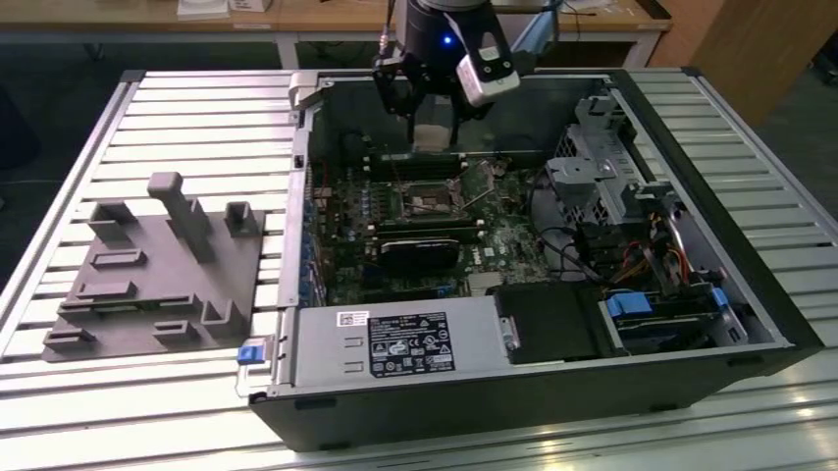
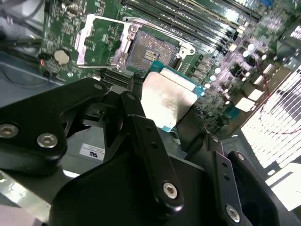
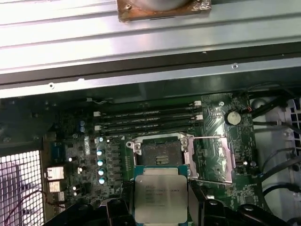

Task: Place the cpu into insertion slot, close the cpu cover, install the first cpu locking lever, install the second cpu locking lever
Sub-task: 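Place the cpu into insertion slot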

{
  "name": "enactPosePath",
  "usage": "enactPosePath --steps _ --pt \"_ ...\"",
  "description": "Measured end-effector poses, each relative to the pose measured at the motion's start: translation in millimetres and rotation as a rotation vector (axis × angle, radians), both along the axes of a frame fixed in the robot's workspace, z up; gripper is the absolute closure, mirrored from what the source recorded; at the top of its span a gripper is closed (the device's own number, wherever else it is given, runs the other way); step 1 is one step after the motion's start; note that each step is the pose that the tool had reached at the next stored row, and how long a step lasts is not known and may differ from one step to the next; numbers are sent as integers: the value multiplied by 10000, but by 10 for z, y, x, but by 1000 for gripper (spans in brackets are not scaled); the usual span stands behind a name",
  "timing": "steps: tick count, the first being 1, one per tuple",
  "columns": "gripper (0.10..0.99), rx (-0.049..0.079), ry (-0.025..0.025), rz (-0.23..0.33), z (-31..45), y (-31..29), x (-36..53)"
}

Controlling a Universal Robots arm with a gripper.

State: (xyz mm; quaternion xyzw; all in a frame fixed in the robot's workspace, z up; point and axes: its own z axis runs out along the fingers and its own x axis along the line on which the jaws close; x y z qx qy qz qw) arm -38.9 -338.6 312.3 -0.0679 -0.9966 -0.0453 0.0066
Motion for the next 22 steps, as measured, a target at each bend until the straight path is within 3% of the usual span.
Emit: enactPosePath --steps 22 --pt "545 -1 1 -3988 -93 0 0"
